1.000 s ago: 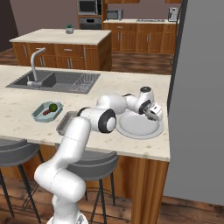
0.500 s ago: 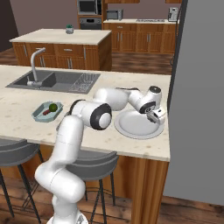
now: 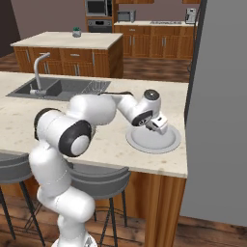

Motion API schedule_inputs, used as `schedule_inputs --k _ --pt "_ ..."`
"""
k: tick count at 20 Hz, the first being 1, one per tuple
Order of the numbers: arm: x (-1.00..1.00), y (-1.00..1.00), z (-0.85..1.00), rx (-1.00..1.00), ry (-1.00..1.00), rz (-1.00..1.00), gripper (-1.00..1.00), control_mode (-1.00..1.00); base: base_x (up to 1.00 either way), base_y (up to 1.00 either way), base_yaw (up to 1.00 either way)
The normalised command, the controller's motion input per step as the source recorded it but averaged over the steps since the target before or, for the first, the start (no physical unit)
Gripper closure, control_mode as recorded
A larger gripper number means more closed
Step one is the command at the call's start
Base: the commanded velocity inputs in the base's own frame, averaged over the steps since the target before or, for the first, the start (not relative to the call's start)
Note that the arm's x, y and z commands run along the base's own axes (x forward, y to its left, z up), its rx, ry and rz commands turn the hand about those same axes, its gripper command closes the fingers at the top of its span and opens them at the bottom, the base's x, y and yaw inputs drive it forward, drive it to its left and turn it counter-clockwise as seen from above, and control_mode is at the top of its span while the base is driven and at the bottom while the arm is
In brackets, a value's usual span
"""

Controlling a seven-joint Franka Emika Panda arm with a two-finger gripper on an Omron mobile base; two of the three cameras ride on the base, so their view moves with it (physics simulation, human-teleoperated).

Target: Place one cooked food and one vegetable from the large plate to each tupperware container.

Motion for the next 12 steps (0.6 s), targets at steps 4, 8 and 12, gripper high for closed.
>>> schedule_inputs --k 4,8,12 --pt "-1.00 1.00 0.83 -0.20 0.00 0.27 1.00 -1.00 0.00 0.00 0.00" --pt "-1.00 1.00 0.81 -0.20 0.04 0.32 1.00 -1.00 0.00 0.00 0.00" --pt "-1.00 1.00 0.72 -0.24 0.14 0.36 1.00 -1.00 0.00 0.00 0.00"
